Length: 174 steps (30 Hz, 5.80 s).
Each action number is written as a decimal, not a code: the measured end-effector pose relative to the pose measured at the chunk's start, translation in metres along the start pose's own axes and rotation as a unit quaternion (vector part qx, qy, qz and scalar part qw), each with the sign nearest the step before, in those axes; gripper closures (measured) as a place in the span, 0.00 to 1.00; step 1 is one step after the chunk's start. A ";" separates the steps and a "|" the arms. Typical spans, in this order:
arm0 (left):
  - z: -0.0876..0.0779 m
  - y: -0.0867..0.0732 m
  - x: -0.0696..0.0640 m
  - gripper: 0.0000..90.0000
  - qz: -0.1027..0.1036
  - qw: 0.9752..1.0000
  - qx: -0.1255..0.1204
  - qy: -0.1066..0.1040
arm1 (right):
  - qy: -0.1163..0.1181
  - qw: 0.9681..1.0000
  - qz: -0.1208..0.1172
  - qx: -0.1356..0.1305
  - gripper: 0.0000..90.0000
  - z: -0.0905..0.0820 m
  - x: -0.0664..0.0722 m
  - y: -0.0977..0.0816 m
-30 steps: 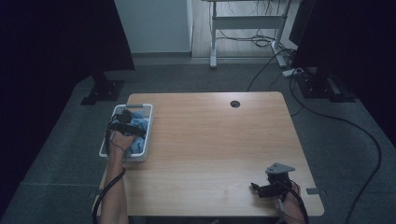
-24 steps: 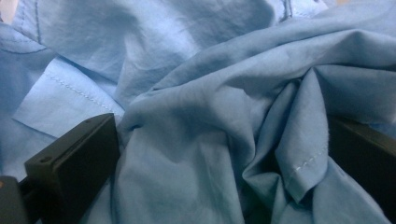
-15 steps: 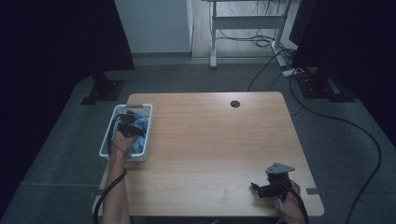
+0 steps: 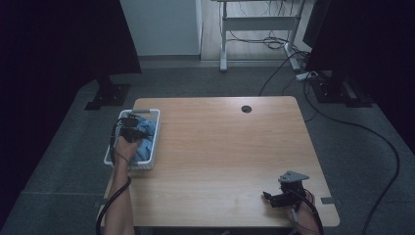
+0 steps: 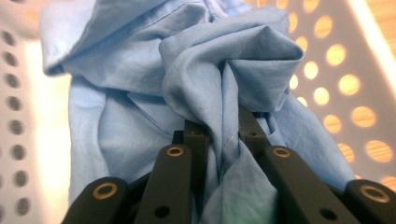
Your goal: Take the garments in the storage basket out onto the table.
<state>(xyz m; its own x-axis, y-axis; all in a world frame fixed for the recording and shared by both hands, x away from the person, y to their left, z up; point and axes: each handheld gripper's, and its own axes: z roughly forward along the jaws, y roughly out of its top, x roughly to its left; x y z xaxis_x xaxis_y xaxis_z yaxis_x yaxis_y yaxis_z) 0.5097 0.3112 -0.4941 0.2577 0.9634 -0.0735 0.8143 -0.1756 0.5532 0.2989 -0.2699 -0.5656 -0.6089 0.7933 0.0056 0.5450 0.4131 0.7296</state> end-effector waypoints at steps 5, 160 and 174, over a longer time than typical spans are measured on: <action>-0.018 0.001 0.001 0.87 -0.002 1.000 -0.030 0.002 | 0.000 1.000 0.000 0.000 0.03 0.000 0.000 0.000; 0.040 0.004 -0.278 0.09 0.229 0.959 -0.054 -0.158 | 0.002 1.000 -0.003 -0.001 0.03 0.000 0.000 0.000; -0.008 0.007 -0.261 0.09 0.234 0.955 -0.077 -0.166 | 0.002 1.000 -0.002 0.000 0.03 0.000 0.000 0.000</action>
<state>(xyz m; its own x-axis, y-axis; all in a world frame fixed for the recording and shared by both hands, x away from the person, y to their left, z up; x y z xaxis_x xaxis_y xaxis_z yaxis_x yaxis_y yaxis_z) 0.4445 0.0602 -0.4644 0.7456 0.6656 -0.0337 0.4909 -0.5144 0.7032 0.2981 -0.2699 -0.5657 -0.6128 0.7902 0.0056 0.5424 0.4154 0.7303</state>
